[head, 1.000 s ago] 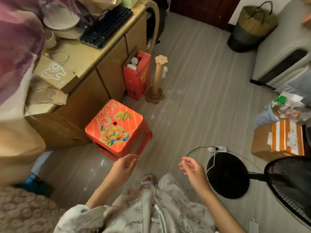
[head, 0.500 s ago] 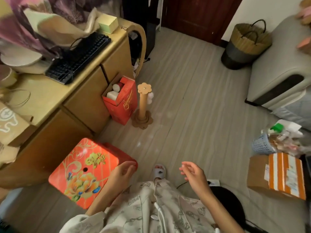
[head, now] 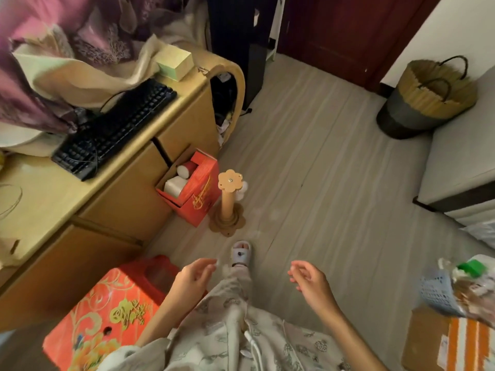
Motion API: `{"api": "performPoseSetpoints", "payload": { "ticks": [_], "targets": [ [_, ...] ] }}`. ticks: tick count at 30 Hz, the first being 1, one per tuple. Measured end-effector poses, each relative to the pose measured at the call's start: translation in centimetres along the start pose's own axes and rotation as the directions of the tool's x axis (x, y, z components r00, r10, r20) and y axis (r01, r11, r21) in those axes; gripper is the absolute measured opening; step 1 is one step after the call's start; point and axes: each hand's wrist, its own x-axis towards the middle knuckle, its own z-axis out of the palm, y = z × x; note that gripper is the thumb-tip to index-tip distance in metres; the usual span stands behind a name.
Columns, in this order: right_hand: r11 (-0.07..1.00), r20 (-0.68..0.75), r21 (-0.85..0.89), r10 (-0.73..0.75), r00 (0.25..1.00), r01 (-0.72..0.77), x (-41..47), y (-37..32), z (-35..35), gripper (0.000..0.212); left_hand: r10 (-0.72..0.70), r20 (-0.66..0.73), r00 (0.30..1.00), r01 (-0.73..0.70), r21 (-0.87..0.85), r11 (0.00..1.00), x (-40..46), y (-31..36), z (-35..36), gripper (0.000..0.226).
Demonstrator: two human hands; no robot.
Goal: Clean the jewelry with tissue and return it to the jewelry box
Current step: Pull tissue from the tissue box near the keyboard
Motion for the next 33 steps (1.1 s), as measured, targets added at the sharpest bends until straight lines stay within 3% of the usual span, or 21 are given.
{"api": "performPoseSetpoints", "payload": {
  "ticks": [12, 18, 26, 33],
  "targets": [
    [0.997, 0.063, -0.027, -0.074, 0.995, 0.076, 18.3, -15.8, -1.7, 0.01, 0.019, -0.129, 0.991, -0.027, -0.057, 0.998, 19.2, 10.7, -7.6, 0.018],
    [0.998, 0.108, -0.048, -0.039, 0.993, 0.044, 24.3, -19.2, -2.7, 0.012, 0.021, -0.134, 0.991, -0.028, -0.052, 0.998, 25.9, 15.3, -9.1, 0.021],
    [0.982, 0.226, -0.167, -0.045, 0.973, 0.084, 35.6, -25.9, -6.5, 0.008, -0.157, -0.181, 0.971, 0.139, -0.106, 0.985, 33.2, 17.6, -7.6, 0.021],
    [0.95, 0.341, -0.245, -0.103, 0.934, 0.194, 47.3, -35.4, -10.3, 0.013, -0.289, -0.273, 0.918, 0.226, -0.24, 0.944, 40.5, 24.2, -5.9, 0.022]
  ]
}}
